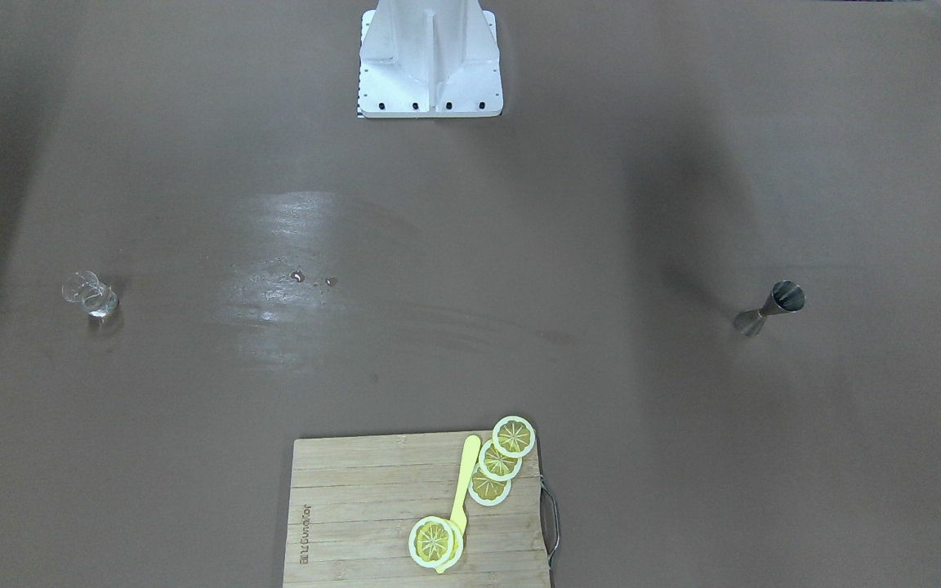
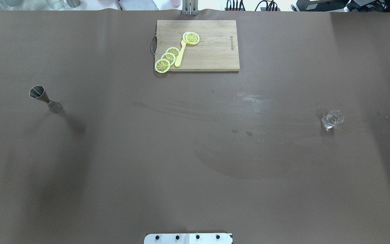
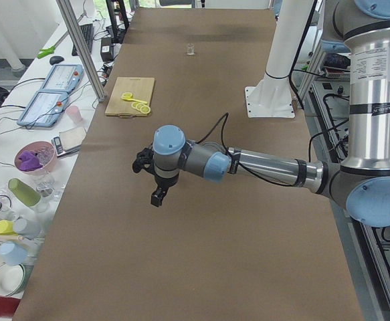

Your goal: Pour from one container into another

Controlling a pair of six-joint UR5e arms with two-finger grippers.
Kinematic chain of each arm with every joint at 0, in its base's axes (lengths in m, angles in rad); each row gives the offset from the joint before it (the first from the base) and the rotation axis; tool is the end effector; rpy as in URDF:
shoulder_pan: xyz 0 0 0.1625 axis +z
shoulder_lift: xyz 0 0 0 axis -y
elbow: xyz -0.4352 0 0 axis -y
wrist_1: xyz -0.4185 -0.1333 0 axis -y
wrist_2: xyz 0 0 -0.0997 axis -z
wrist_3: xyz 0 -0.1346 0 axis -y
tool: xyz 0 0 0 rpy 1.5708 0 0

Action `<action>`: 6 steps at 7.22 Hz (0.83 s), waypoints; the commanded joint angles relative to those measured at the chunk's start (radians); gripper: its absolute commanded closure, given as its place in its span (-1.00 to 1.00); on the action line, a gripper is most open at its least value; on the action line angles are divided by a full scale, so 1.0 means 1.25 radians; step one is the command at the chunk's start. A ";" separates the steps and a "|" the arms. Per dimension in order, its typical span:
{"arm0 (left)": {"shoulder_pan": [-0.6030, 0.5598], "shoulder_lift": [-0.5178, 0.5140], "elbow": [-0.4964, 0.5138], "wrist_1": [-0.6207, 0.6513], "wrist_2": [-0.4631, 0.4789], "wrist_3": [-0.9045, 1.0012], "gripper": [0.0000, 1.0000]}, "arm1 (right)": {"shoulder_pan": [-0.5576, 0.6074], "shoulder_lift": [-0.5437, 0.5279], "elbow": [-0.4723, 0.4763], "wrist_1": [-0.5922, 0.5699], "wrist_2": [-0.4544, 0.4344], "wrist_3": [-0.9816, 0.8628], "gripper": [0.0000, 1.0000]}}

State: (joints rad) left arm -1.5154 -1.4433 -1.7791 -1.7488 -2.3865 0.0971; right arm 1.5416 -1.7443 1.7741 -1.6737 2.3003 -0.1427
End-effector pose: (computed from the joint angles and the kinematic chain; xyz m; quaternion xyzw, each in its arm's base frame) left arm -0.0086 -0.4830 0.6240 0.1266 0.3908 0.1204 0.9038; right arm 0.0309 -0.4364 0.6861 -0.0139 -0.3578 -0.0672 0.9313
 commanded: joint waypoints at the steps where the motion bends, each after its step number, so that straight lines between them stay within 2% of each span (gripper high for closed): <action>1: -0.033 0.057 0.001 0.002 -0.022 0.002 -0.94 | 0.000 0.000 0.001 0.000 0.002 0.001 -1.00; 4: -0.053 0.076 0.012 0.056 -0.031 -0.003 -0.95 | 0.000 0.001 0.002 0.000 0.002 0.000 -1.00; 6: -0.055 0.064 0.005 0.159 -0.030 -0.002 -0.95 | 0.000 0.001 0.002 0.000 0.002 0.000 -1.00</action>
State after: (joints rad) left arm -1.5824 -1.3568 -1.7669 -1.6271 -2.4258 0.0938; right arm 1.5417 -1.7433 1.7763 -1.6736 2.3025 -0.1426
